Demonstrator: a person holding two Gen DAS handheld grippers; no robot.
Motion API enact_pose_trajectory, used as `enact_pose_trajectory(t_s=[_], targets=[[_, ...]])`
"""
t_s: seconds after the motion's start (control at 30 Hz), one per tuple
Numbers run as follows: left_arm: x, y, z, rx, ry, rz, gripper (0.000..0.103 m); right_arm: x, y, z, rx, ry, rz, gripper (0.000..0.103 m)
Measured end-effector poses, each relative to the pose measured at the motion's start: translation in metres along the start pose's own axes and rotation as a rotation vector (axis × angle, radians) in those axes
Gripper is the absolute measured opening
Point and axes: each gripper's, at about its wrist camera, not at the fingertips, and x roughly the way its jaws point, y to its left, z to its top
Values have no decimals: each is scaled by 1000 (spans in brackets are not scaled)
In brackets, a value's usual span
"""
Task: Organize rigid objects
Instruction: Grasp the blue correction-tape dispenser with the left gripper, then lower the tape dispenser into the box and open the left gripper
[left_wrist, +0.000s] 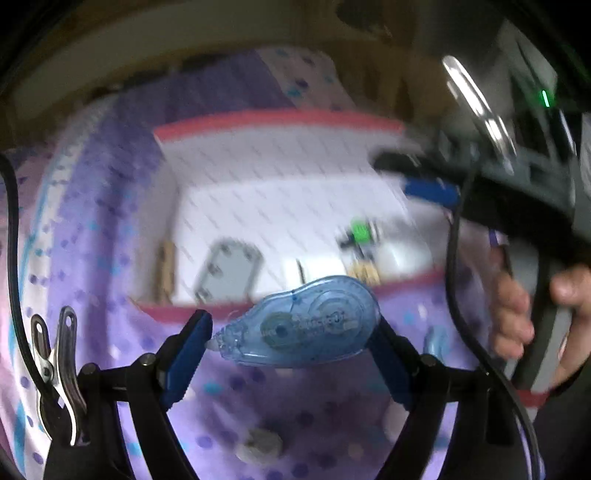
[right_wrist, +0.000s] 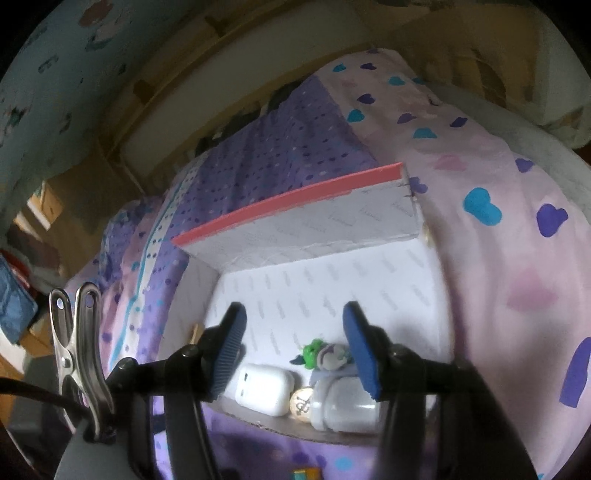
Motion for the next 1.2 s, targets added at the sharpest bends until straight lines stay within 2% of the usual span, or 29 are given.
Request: enact_pose_trajectory(t_s=[0.07,0.13,0.27,0.4,0.5,0.63,0.77,0.9,1.1,1.2], targets=[[-1,10,10,-44,-46,35,87,-2,-9,5,48,0,-3,56],[10,17,24,-88,-58,62,87,-7,-17,11,80,13,-36,56],[34,29,30,-135,-15,60,87,-35,-34,30,101,-43,-88,56],[51,28,29,-144,18,48,87,-57,-50,45,91,-82,-195,56],[69,27,24,-147,75,66,88,-44,-53,44,43,1,-268,56],[72,24,21,-156,58,91,88,-13,-33,21,-87,143,-326,56],[72,25,20,-143,56,94,91,-11,-8,-1,-181,157,-318,56],[61,21,16,-106,58,87,91,-19,-1,-19,-190,134,-317,56],[19,10,-8,-80,16,81,91,-36,-13,-44,-84,114,-252,56],[2,12,-26,-115,18,27,90,-32,-23,-58,-13,185,-198,56]])
